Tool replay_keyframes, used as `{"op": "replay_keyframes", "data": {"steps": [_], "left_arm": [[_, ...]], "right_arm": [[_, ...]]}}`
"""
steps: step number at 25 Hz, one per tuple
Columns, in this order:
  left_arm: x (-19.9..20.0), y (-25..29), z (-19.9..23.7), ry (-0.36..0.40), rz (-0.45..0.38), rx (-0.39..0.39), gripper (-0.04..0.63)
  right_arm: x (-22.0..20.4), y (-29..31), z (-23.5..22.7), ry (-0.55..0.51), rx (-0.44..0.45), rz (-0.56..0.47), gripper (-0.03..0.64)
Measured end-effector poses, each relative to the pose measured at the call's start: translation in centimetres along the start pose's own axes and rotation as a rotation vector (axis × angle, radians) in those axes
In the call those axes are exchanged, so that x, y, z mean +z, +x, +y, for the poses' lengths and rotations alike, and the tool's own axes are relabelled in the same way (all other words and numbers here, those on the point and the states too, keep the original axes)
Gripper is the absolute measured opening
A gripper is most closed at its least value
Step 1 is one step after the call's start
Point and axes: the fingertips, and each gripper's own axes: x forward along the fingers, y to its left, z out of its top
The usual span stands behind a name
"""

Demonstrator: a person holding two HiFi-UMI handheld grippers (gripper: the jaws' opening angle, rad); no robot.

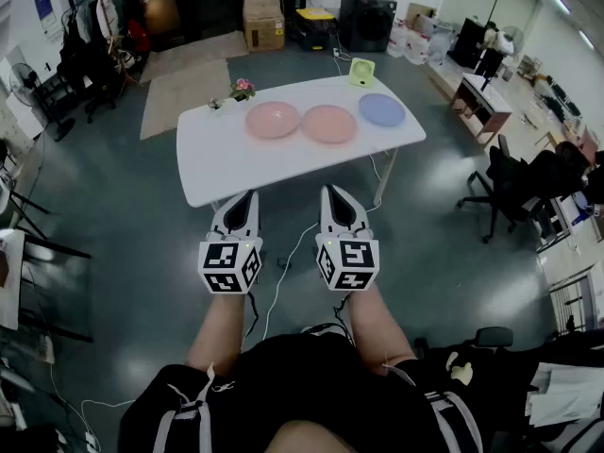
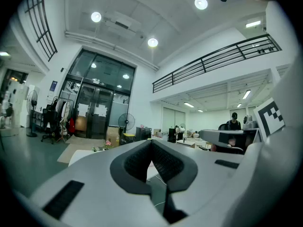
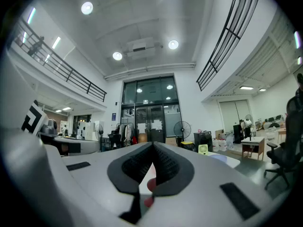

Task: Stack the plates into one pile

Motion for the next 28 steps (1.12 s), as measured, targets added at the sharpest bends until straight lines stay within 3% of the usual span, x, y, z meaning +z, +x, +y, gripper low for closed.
{"op": "replay_keyframes", "data": {"steps": [10,21,28], "left_arm": [[-0.9,1.1,-1.6,0.010,0.012,-0.012,0.009],[-1.5,3.6,-3.5,0.008,0.007,0.031,0.009],[-3.3,7.5,-4.4,0.002,0.021,0.024,0.009]], "right_arm": [[-0.6,-0.2,-1.5,0.031,0.006,-0.004,0.012],[-1.2,1.1,-4.8,0.024,0.055,0.009,0.012],[-2.5,3.7,-8.2,0.023,0.055,0.011,0.014]]}}
